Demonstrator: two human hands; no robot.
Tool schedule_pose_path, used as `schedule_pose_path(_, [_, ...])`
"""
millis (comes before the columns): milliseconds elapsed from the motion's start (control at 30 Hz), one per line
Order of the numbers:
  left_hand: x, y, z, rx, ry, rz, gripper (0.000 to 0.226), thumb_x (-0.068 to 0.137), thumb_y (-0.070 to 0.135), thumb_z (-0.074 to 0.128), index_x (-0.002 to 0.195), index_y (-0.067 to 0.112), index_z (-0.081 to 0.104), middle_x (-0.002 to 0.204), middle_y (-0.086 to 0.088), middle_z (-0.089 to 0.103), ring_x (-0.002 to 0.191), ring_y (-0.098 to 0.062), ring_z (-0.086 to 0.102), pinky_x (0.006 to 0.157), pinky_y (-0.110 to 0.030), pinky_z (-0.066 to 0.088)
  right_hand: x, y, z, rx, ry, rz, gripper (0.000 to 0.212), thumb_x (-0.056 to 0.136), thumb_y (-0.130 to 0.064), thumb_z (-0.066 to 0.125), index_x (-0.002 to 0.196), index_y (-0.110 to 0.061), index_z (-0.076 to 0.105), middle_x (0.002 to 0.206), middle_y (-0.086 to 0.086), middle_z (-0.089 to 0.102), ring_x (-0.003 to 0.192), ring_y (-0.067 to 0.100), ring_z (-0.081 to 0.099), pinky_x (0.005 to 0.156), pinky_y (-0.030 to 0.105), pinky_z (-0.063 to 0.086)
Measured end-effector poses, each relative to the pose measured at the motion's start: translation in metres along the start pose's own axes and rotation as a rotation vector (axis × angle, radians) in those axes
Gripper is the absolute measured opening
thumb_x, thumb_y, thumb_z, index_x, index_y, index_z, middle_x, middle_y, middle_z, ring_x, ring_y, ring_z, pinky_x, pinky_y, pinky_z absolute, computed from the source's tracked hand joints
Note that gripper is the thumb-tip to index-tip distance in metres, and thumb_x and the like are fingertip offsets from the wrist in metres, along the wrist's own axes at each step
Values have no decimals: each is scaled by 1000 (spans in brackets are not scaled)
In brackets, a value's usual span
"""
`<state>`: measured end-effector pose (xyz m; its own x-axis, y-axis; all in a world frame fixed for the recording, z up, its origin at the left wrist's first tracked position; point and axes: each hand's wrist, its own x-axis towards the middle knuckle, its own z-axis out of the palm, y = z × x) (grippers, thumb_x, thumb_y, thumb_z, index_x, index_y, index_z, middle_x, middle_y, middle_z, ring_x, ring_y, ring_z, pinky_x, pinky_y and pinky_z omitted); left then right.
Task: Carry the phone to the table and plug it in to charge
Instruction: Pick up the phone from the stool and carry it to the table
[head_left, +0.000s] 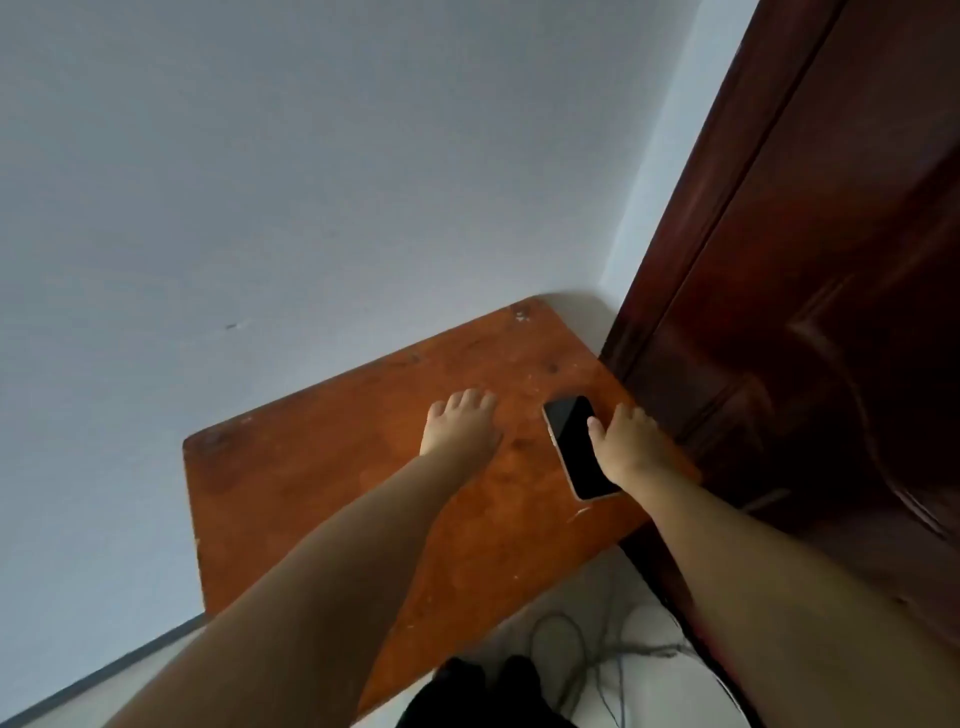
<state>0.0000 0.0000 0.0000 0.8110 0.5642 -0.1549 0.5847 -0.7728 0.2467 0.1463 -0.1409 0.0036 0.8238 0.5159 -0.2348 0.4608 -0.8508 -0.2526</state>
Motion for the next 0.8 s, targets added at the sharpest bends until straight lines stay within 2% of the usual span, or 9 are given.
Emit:
schedule_pose_path(67, [10, -3, 12, -41, -36, -69, 48, 97, 37, 37, 141, 19, 31, 148, -9, 36, 137, -29, 31, 110, -47, 27, 12, -2, 15, 49, -53, 150, 66, 92, -55, 34, 132, -2, 42, 137, 18, 45, 125, 33, 42, 95, 44, 42])
schedule_pose_path(133, [19, -11, 33, -61, -55, -111, 47, 97, 37, 35, 141, 19, 30, 150, -9, 34, 138, -28, 28, 111, -47, 27, 18, -4, 33, 11, -89, 208, 77, 87, -65, 34, 131, -4, 43, 137, 17, 43, 124, 33, 41, 91, 45, 44])
schedule_pose_path(233, [29, -14, 60, -68, -43, -123, 50, 98, 39, 28, 144, 21, 23, 156, -5, 21, 144, -24, 13, 116, -46, 15, 20, -1, 53, -80, -15, 180, 88, 76, -76, 41, 128, -5, 45, 132, 15, 45, 120, 32, 41, 89, 46, 44])
schedule_pose_path(333, [33, -16, 82, 34, -42, -90, 55, 98, 45, 18, 148, 23, 9, 159, -3, 6, 145, -21, -2, 116, -46, -1, 20, -2, 63, -123, 49, 133, 97, 68, -78, 50, 132, -5, 41, 133, 15, 45, 122, 33, 40, 93, 49, 42])
schedule_pose_path(400, [32, -17, 89, 67, 6, -80, 57, 97, 46, 13, 148, 23, 5, 159, -3, 4, 145, -21, -5, 115, -47, -6, 20, -3, 65, -127, 47, 118, 102, 65, -77, 55, 135, -6, 37, 136, 15, 42, 124, 33, 38, 95, 52, 41])
schedule_pose_path(467, [32, -19, 92, 94, 40, -78, 58, 95, 47, 8, 147, 23, 4, 159, -3, 5, 145, -21, -5, 114, -47, -6, 23, -2, 66, -126, 51, 112, 101, 65, -75, 58, 135, -5, 37, 136, 15, 42, 124, 33, 38, 94, 52, 41])
schedule_pose_path(633, [32, -18, 95, 100, 0, -83, 58, 95, 47, 7, 147, 23, 1, 159, -4, 3, 145, -21, -7, 115, -49, -4, 27, -3, 62, -83, 53, 71, 86, 68, -64, 65, 125, -3, 45, 127, 17, 47, 117, 33, 44, 89, 47, 44])
schedule_pose_path(800, [40, -18, 76, 71, -134, -71, 58, 97, 48, 16, 148, 24, 2, 159, -5, 1, 145, -23, -4, 116, -51, 2, 32, -4, 39, -38, 30, 30, 82, 67, -60, 70, 120, -2, 47, 123, 17, 48, 116, 33, 45, 86, 42, 47])
